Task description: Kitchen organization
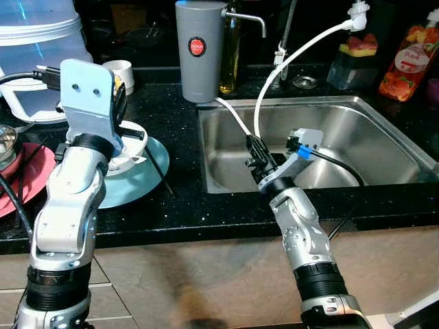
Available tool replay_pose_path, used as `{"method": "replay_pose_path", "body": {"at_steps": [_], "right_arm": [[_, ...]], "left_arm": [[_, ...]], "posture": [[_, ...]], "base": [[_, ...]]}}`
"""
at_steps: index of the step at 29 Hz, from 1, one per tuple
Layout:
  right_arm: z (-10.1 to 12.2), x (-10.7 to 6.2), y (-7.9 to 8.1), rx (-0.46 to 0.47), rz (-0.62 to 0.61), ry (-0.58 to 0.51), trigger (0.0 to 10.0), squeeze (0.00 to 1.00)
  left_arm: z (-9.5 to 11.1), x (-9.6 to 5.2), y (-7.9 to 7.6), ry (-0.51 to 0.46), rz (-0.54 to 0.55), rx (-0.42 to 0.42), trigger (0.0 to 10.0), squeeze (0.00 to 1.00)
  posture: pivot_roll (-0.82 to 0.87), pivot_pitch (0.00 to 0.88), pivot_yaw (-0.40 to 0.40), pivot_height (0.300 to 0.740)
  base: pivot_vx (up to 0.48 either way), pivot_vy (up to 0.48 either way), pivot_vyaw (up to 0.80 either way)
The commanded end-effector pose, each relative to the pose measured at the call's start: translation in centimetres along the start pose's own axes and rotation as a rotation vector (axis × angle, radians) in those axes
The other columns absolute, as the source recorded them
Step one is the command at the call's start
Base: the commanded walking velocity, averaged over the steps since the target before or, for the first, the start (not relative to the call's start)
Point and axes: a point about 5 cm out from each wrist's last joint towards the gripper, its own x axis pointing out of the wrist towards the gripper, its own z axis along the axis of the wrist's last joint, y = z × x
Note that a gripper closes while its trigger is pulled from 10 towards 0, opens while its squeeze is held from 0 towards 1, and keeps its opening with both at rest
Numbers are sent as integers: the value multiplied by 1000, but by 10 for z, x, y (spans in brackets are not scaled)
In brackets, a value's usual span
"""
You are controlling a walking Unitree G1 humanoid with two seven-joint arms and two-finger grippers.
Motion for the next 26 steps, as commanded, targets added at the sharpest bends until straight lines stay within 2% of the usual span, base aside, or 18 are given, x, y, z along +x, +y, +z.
{"method": "replay_pose_path", "body": {"at_steps": [1, 6, 18, 26], "right_arm": [[-3, -4, -2, 10, -13, 9, 10000, 0], [-2, -3, -1, 10, -13, 5, 10000, 0], [-2, -4, -2, 8, -16, 6, 10000, 0], [-2, -4, -3, 9, -17, 6, 10000, 0]], "left_arm": [[4, 0, -3, -9, -18, -2, 10000, 0], [4, 0, -5, 0, -35, 21, 10000, 0], [1, 0, -7, 28, -41, 24, 10000, 0], [4, 1, 1, 7, 5, 21, 10000, 0]], "posture": [[155, 67, 39, 740], [154, 68, 39, 740], [153, 71, 41, 740], [155, 76, 39, 740]], "base": [[0, 446, 0], [0, 152, 0], [0, -463, 0], [0, 0, 0]]}}
